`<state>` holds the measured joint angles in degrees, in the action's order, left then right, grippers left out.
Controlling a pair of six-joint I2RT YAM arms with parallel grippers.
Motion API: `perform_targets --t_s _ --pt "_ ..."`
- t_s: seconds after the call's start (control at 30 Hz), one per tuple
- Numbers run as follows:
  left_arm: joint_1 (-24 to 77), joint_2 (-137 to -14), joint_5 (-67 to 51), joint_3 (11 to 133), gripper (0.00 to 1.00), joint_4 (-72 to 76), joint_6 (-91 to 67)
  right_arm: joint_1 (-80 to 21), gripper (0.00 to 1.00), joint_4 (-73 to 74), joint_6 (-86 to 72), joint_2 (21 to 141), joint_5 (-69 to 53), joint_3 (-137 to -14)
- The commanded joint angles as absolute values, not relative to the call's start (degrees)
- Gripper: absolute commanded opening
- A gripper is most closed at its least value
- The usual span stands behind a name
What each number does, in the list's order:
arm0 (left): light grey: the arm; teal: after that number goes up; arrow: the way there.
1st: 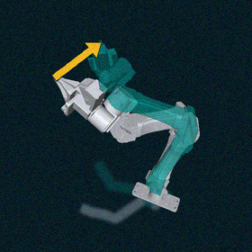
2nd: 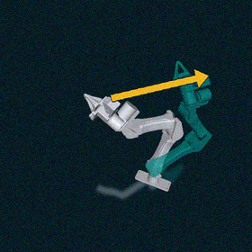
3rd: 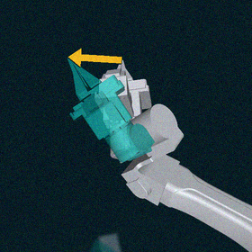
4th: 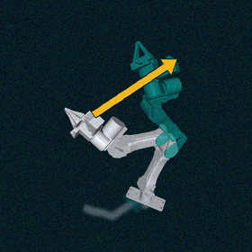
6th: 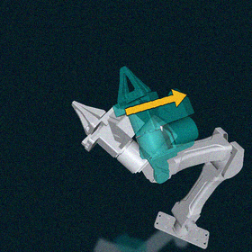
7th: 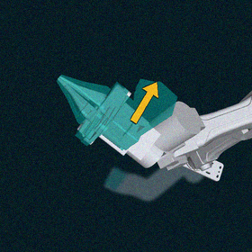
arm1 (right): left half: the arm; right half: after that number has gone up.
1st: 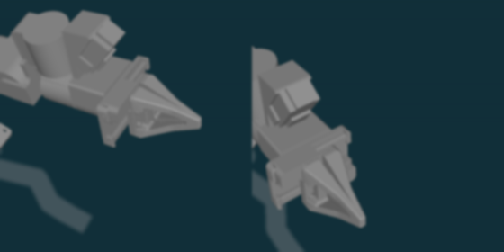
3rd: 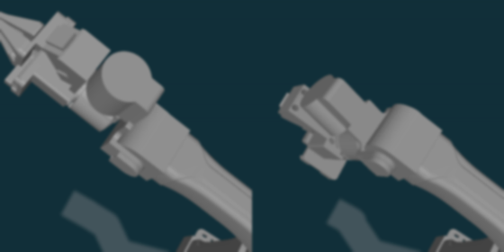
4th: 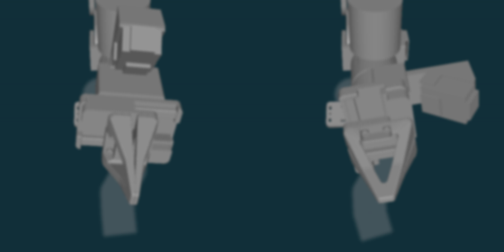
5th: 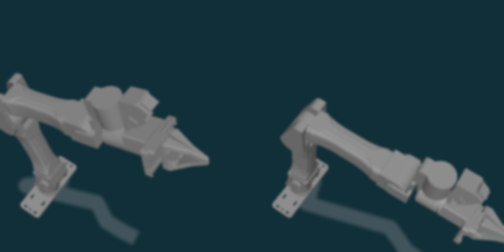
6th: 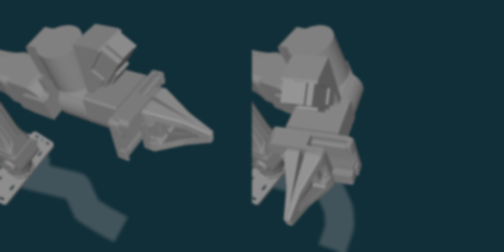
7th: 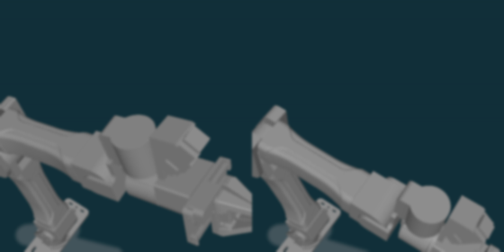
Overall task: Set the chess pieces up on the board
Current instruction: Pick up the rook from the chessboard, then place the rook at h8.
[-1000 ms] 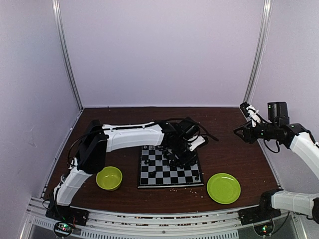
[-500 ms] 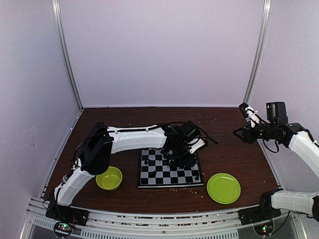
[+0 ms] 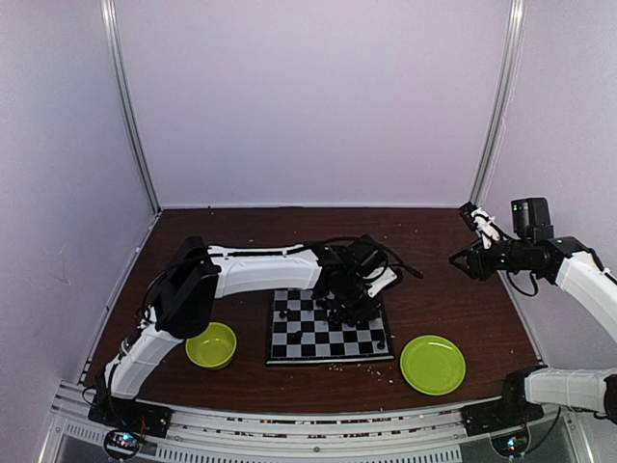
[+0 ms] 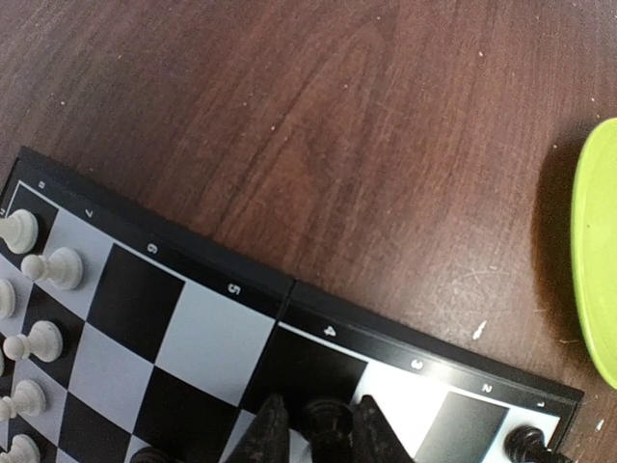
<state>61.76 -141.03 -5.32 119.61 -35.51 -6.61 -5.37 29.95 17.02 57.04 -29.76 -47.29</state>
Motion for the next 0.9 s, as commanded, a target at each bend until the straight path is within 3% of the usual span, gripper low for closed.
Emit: perform_targets --t_s 0.0,0.47,0.87 --pt "61.4 -137.9 -5.3 118.6 0.2 -33.2 -7.1 -5.1 0.39 30.1 17.9 57.3 -30.6 -47.8" --pt "61.5 -127.9 -4.6 112.5 0.07 -33.6 -7.5 -5.1 0.39 30.6 18.2 58.0 -30.8 -47.9" --pt "63.2 -104.2 0.6 81.2 0.08 -32.1 -12.5 -5.2 0.39 30.7 18.4 59.0 -31.8 -48.2"
